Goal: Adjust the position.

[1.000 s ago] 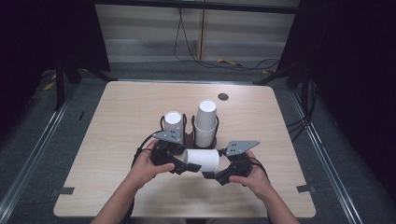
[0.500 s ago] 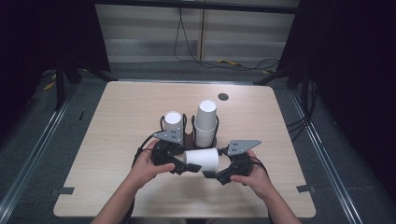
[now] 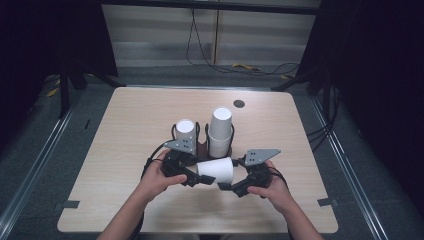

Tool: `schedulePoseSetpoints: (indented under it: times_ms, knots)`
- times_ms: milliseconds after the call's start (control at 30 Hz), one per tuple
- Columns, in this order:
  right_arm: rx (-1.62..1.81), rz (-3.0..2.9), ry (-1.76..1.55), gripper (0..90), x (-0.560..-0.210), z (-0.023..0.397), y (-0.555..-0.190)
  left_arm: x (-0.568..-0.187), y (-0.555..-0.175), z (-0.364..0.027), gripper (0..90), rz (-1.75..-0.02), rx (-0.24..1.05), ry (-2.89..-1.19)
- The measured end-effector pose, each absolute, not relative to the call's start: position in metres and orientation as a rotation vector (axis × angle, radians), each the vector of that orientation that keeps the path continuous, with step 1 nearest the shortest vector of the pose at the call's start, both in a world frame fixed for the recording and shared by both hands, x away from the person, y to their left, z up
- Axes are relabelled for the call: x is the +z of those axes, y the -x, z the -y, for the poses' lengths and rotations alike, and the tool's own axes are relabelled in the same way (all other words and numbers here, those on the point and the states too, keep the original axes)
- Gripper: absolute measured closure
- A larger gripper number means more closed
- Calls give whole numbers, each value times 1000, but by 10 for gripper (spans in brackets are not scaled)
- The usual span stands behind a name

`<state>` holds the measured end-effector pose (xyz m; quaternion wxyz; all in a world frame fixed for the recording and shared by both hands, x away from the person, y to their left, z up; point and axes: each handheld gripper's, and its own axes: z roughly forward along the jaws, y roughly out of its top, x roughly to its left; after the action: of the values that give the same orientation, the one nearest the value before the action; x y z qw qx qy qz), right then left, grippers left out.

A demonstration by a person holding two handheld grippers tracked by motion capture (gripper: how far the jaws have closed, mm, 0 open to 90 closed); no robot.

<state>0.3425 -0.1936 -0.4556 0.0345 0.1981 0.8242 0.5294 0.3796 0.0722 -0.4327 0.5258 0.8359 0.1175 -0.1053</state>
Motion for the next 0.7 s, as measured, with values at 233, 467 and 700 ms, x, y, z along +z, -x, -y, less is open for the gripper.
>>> schedulePoseSetpoints:
  times_ms: [233, 467, 700]
  knots:
    - [1655, -2530, -611, 141, -455, 195, -343, -433, -380, -73, 309, -280, -260, -2007]
    - [1664, -2527, -564, 122, -452, 194, -343, -434, -379, -70, 309, -264, -278, -2006]
    - [1665, -2525, -535, 125, -451, 193, -343, -434, -380, -70, 310, -263, -288, -2001]
